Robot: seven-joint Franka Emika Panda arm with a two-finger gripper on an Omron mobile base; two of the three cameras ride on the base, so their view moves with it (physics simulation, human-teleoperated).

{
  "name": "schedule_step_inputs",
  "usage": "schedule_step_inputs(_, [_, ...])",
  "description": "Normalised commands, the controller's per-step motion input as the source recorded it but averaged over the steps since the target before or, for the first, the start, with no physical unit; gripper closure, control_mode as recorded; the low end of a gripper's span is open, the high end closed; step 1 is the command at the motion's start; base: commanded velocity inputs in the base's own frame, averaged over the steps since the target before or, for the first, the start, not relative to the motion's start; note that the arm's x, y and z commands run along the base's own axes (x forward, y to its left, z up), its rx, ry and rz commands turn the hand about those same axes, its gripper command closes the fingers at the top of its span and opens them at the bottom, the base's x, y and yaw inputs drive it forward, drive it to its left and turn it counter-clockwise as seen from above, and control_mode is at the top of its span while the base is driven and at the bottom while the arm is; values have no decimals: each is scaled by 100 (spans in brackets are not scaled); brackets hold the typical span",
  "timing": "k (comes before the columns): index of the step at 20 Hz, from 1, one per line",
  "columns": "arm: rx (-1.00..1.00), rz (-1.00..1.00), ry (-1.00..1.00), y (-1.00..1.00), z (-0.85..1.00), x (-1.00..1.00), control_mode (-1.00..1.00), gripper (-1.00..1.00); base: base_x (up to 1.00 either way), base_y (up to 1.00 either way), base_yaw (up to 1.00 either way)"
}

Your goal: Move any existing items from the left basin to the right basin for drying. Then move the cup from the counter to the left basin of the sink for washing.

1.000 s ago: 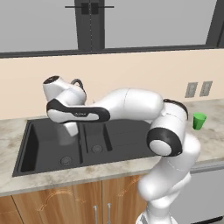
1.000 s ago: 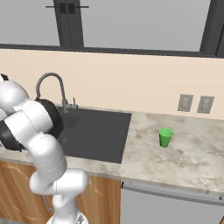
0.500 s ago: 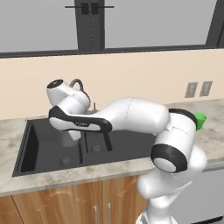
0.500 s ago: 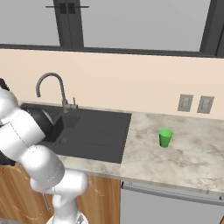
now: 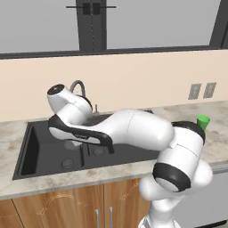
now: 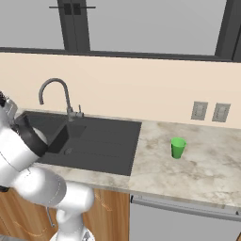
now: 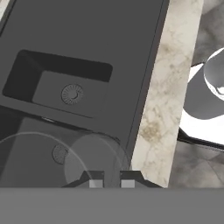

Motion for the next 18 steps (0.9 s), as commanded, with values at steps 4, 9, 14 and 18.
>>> schedule_step_inputs(4, [0,-2,-7,-19,7,-13,-100,100,0,0,0])
schedule_step_inputs(9, [0,0,-5,-21,17,-12,-100,100,0,0,0])
schedule_step_inputs(14, [0,0,-2,-54,14,-15,-100,100,0,0,0])
schedule_step_inputs(18, [1,0,0,-59,6,-13,-100,100,0,0,0])
